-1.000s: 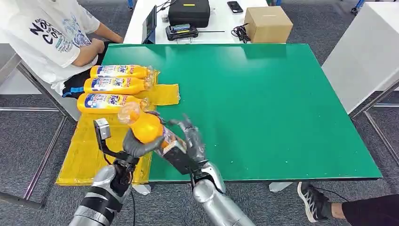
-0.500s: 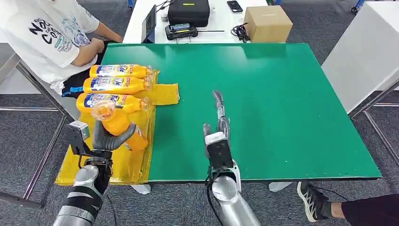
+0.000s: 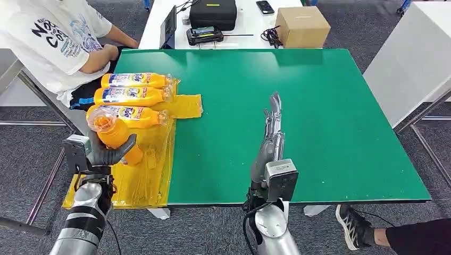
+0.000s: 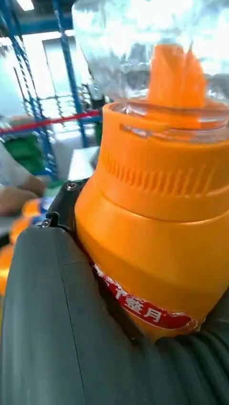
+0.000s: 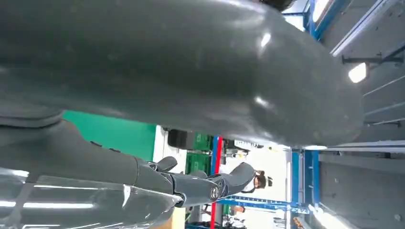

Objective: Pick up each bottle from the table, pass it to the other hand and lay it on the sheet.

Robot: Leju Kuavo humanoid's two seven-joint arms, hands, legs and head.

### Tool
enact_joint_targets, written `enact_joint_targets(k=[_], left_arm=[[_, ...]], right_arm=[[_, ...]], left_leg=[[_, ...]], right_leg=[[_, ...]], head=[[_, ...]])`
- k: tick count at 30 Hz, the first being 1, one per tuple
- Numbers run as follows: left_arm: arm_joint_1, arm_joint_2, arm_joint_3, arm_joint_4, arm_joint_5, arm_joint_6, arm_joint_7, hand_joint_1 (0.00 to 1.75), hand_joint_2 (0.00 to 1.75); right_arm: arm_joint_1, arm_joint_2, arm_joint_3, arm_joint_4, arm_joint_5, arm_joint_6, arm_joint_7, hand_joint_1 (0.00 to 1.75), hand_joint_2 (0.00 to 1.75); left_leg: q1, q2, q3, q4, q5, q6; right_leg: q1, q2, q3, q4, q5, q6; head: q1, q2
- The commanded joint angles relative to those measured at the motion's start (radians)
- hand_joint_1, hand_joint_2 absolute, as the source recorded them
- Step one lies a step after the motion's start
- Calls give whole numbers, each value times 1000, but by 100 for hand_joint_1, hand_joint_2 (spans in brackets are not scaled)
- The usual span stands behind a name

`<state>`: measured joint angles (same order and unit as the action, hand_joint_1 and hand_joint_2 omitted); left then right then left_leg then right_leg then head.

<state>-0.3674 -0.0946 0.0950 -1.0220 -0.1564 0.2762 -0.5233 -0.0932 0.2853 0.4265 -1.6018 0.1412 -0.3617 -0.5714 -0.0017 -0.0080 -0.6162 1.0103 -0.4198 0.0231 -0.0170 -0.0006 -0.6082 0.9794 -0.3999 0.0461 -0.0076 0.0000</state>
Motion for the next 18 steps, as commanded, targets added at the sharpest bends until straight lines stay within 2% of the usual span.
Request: enact_joint_targets(k=[1, 6, 14, 18], left_arm=[[-105, 83, -65, 120, -624, 372, 95, 175, 175], [-168, 136, -135, 321, -987, 396, 200, 175, 175], [-175, 133, -177, 358, -1050, 340, 211, 175, 175], [-170, 131, -192, 367, -1052, 255, 221, 175, 175]], right_arm=[[-40, -29, 1, 75, -26, 31, 14, 0, 0], [-55, -36, 5, 104, -37, 56, 26, 0, 0], [-46, -44, 5, 100, -41, 73, 40, 0, 0], [-40, -41, -2, 98, -40, 81, 47, 0, 0]], left_leg=[[1, 0, 2, 0, -1, -1], [2, 1, 7, -1, -2, -2], [1, 1, 3, -1, -1, -1], [1, 0, 5, -1, -2, -1]], right_leg=[[1, 0, 3, -1, -1, -1], [2, 0, 7, -2, -1, -2], [1, 0, 4, -1, -1, -1], [2, -1, 6, -1, -2, -2]], head=[[0, 0], [0, 0], [0, 0], [0, 0]])
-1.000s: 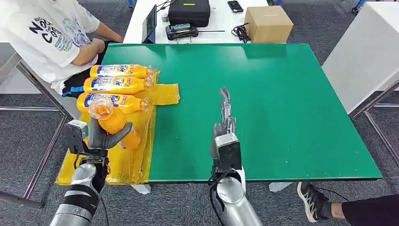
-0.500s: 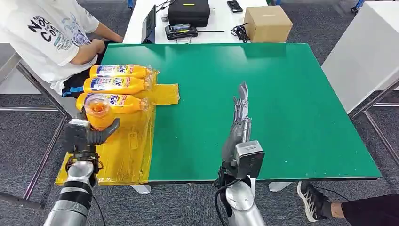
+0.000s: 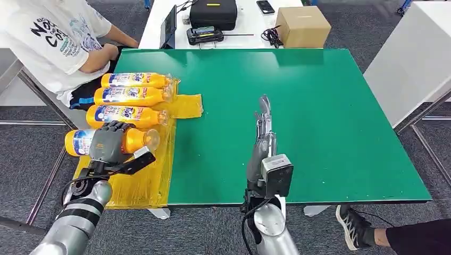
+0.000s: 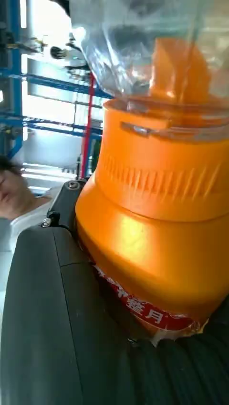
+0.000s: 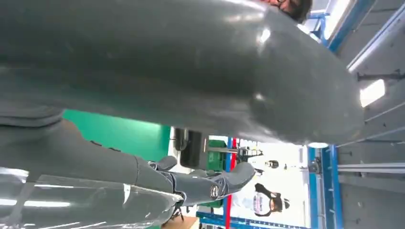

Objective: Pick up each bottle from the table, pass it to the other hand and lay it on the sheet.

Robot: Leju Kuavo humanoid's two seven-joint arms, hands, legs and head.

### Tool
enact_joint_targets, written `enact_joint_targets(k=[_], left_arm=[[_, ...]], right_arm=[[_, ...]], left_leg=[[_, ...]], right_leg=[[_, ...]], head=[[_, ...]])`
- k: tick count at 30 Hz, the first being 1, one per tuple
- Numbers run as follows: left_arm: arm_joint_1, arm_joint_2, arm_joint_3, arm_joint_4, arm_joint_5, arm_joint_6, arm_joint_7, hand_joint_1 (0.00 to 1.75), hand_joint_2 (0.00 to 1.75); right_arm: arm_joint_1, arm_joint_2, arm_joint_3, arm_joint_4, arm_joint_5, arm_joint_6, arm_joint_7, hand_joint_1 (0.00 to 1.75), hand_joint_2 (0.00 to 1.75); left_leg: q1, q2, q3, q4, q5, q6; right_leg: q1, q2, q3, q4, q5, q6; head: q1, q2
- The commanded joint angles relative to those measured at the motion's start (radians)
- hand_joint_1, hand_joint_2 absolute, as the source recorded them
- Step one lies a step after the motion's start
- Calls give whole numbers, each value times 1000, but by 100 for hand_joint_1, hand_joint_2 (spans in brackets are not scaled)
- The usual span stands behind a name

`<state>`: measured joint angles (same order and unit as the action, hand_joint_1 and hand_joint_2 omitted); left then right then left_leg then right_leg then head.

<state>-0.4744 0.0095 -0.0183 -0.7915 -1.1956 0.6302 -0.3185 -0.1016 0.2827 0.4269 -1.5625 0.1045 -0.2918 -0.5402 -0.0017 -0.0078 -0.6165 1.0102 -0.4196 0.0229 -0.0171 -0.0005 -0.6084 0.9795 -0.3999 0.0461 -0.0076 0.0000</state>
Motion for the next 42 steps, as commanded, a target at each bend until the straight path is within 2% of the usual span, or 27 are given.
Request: enact_joint_targets(k=[1, 3, 10, 12, 19, 29, 30, 31, 32, 33, 34, 35, 39, 40, 42], left_arm=[[-54, 23, -77, 135, 4, -123, 0, 175, 175], [-34, 2, -52, 120, 87, -158, -59, 175, 175], [-33, 1, -53, 118, 86, -158, -58, 175, 175], [-18, -1, -69, 100, 107, -199, -73, 175, 175], [-21, 10, -135, 151, 45, -221, -36, 175, 175], [-51, 38, -170, 251, 52, -389, -16, 175, 175], [-55, 35, -161, 261, 76, -424, -17, 161, 175], [-54, 36, -158, 262, 98, -455, -25, 157, 175], [-52, 37, -159, 263, 108, -471, -32, 44, 175], [-48, 41, -156, 262, 126, -495, -36, 19, 175], [-46, 48, -162, 264, 137, -520, -41, 28, 175], [-43, 51, -161, 263, 150, -533, -43, 10, 175], [-40, 57, -161, 268, 175, -560, -40, 0, 175], [-32, 53, -143, 263, 224, -594, -61, 0, 0], [-21, 51, -101, 263, 320, -702, -96, 0, 0]], right_arm=[[-32, -38, 0, 59, -2, 17, 20, 0, 0], [-32, -35, 1, 63, 1, 18, 22, 0, 0], [-32, -35, 1, 64, 1, 18, 22, 0, 0], [-35, -33, 1, 71, 4, 25, 27, 0, 0], [-46, -24, 8, 99, 2, 45, 35, 0, 0], [-51, -16, -3, 99, -6, 70, 40, 0, 0], [-51, -16, -4, 99, -5, 73, 40, 0, 0], [-52, -16, -4, 99, -5, 74, 40, 0, 0], [-54, -16, -2, 101, -6, 76, 41, 0, 0], [-55, -14, -3, 104, -6, 76, 41, 0, 0], [-59, -14, -2, 110, -8, 81, 42, 0, 0], [-60, -13, -2, 113, -9, 82, 42, 0, 0], [-62, -11, -1, 120, -10, 85, 42, 0, 0], [-65, -11, 1, 125, -10, 86, 41, 0, 0], [-71, -10, 5, 141, -11, 88, 41, 0, 0]], left_leg=[[1, 1, 4, 0, -1, -1], [1, 0, 5, 0, -2, -1], [1, 0, 4, -1, -1, -1], [1, 0, 5, -1, -2, -1], [0, 1, 4, -1, -1, -1], [1, 2, 7, -1, -2, -1], [0, 2, 5, -1, -1, -1], [0, 1, 5, -1, -1, -1], [1, 3, 9, -2, -2, -1], [0, 2, 8, -2, -1, -1], [0, 3, 9, -2, -1, -1], [1, 4, 11, -2, -2, -2], [0, 4, 14, -3, -2, -2], [0, 3, 14, -2, -2, -1], [0, 5, 16, -3, -2, -2]], right_leg=[[1, 0, 4, -1, -1, -1], [2, 0, 5, -1, -1, -2], [1, 0, 4, -1, -1, -1], [2, 0, 6, -1, -2, -2], [1, 1, 4, -1, -1, -1], [1, 2, 7, -2, -1, -2], [1, 2, 5, -1, 0, -1], [0, 1, 5, -1, 0, -1], [1, 3, 9, -2, -1, -2], [0, 2, 8, -1, 0, -1], [0, 3, 9, -1, 0, -1], [1, 3, 11, -2, 0, -2], [0, 4, 13, -2, 0, -2], [0, 3, 13, -1, 0, -1], [0, 4, 15, -2, 0, -2]], head=[[0, 0], [0, 0], [0, 0], [0, 0], [0, 0], [0, 0], [0, 0], [0, 0], [0, 0], [0, 0], [0, 0], [0, 0], [0, 0], [0, 0], [0, 0]])
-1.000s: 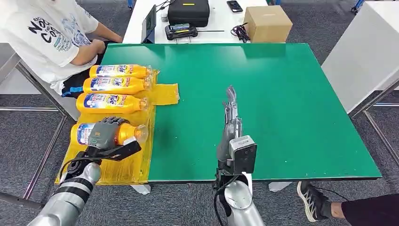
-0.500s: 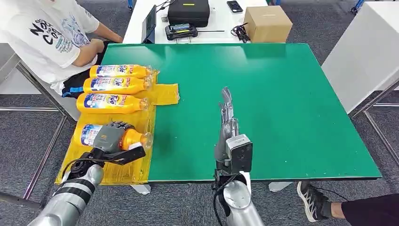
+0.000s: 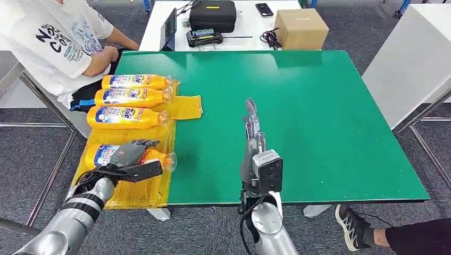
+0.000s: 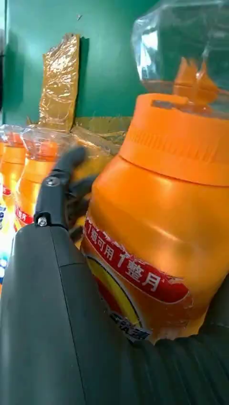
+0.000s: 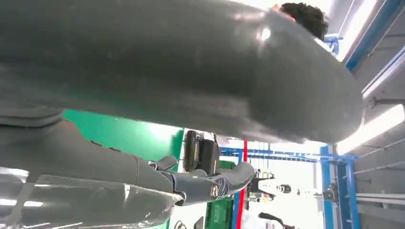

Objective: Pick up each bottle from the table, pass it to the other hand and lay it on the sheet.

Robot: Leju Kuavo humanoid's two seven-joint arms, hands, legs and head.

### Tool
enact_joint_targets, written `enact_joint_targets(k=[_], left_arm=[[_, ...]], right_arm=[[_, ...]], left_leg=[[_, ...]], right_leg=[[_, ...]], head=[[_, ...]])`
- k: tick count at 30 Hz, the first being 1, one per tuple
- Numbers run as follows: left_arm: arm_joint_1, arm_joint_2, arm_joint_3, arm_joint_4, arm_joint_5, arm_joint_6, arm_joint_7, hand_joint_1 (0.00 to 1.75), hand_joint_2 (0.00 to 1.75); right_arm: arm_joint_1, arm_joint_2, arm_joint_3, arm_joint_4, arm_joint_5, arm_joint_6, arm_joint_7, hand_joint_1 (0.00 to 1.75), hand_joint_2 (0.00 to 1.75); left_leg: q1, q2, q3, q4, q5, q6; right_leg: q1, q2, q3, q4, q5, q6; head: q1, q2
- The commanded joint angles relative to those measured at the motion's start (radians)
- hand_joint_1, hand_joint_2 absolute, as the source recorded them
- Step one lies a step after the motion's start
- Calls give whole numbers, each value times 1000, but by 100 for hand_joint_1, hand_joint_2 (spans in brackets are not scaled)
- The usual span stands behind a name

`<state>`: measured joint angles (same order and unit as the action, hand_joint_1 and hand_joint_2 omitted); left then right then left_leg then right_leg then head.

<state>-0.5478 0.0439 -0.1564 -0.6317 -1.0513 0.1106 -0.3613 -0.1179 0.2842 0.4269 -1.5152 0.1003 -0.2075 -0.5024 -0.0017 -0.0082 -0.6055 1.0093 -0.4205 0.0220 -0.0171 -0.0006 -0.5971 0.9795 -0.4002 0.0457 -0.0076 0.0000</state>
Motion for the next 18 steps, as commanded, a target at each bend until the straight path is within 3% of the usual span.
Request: enact_joint_targets(k=[1, 7, 9, 10, 13, 18], left_arm=[[67, 25, 42, 94, 223, -251, -78, 0, 0], [112, 68, 45, 67, 423, -452, -116, 0, 0], [118, 56, 90, 66, 536, -535, -106, 0, 0], [129, 38, 117, 44, 614, -538, -103, 0, 0], [128, -8, 152, 20, 712, -526, -53, 0, 0], [128, -7, 148, 13, 732, -516, -52, 0, 0]], right_arm=[[-63, -11, 8, 111, -9, 7, 2, 0, 0], [-100, -5, 22, 179, -27, 16, -7, 0, 0], [-107, -5, 29, 197, -28, 18, -8, 0, 0], [-107, -4, 29, 203, -27, 12, -13, 0, 0], [-98, -7, 32, 203, -24, 4, -16, 0, 0], [-97, -8, 32, 200, -23, 1, -16, 0, 0]], left_leg=[[0, 5, 5, -2, -1, -1], [-1, 8, 13, -5, -2, -2], [-1, 2, 16, -4, -3, -3], [1, 5, 17, -4, -3, -3], [-1, -3, 16, -3, -3, -3], [0, -3, 16, -3, -3, -3]], right_leg=[[0, 4, 4, -2, 0, -1], [0, 8, 12, -4, 0, -3], [-1, 3, 18, -2, -5, -3], [1, 6, 17, -4, -3, -3], [-1, 0, 17, -1, -5, -2], [0, 0, 17, -2, -5, -3]], head=[[0, 0], [-1, 0], [-1, 0], [-1, 0], [3, 0], [3, 0]])
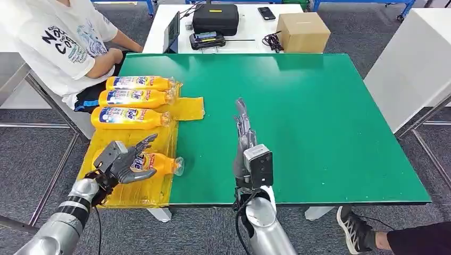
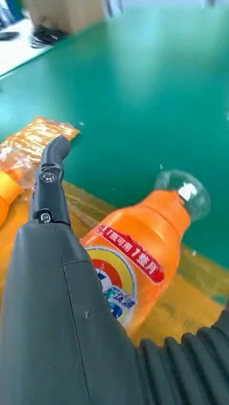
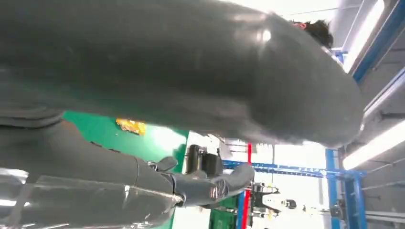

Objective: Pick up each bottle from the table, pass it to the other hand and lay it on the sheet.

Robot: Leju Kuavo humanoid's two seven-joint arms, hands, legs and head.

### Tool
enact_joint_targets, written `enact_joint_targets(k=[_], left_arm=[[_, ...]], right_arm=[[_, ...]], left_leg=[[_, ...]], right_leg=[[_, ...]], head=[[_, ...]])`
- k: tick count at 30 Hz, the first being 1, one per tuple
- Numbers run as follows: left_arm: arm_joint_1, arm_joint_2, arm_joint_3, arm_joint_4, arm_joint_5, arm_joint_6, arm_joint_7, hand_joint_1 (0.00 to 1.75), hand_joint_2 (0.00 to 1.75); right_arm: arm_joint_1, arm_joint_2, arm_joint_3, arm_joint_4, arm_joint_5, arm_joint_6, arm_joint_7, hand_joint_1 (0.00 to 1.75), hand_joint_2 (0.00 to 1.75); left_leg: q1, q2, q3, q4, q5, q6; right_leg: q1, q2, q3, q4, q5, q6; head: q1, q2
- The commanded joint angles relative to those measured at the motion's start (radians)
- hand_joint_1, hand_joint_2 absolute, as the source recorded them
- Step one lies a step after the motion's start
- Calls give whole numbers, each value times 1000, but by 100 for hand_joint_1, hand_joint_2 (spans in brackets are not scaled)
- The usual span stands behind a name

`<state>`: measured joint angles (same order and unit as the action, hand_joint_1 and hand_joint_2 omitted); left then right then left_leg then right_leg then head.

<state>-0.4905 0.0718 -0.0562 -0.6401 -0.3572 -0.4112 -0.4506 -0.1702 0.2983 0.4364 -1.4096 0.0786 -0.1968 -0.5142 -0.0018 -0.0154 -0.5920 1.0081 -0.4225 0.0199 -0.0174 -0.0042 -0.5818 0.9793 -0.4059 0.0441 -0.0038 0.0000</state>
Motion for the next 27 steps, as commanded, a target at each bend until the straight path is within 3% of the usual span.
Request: enact_joint_targets(k=[1, 11, 13, 19, 27], left_arm=[[66, -34, 41, 26, 50, 0, 47, 0, 0], [80, -57, 37, 29, 120, 28, 32, 0, 0], [83, -78, 67, -5, 139, 100, -11, 0, 0], [89, -213, 187, -254, 151, 589, -141, 0, 0], [105, -228, 203, -333, 182, 641, -160, 0, 0]], right_arm=[[-47, -23, 24, 99, 0, -10, -3, 0, 0], [-51, -24, 27, 119, 9, -20, 2, 0, 0], [-45, -25, 28, 111, 15, -29, 4, 0, 0], [-12, -21, 34, 71, 21, -53, 4, 0, 0], [-5, -18, 37, 69, 21, -71, -2, 0, 0]], left_leg=[[0, 3, 2, -1, 0, 0], [1, 4, 1, -2, 0, -1], [0, 2, 1, -1, 0, -1], [1, -2, -3, 1, 0, 0], [2, 0, -4, 1, 0, -1]], right_leg=[[0, 2, 1, -1, 0, -1], [1, 3, 0, -2, 1, -1], [0, 2, 0, -1, 0, -1], [1, -2, -2, 0, 0, -1], [2, -1, -4, -1, 0, -1]], head=[[-1, 0], [0, 0], [0, 0], [0, 0], [-1, 0]])
